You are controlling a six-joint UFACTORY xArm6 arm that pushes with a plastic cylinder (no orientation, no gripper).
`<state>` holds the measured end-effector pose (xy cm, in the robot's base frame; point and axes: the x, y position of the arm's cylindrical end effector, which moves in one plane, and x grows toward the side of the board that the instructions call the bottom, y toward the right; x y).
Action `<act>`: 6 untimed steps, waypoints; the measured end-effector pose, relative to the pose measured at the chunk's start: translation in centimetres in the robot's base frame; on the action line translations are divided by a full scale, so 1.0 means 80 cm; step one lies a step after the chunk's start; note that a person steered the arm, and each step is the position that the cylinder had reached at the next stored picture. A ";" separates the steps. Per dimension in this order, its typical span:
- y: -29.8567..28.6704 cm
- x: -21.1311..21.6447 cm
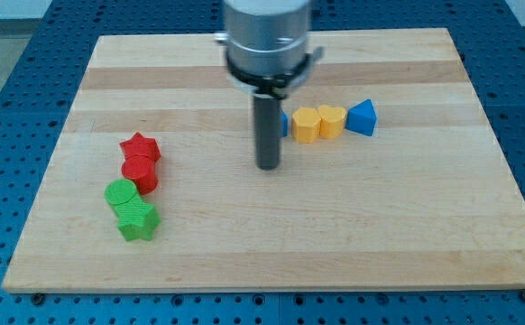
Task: Point your arm at green star
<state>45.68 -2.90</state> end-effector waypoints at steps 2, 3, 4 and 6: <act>-0.003 -0.006; -0.001 0.048; -0.011 0.110; -0.124 0.147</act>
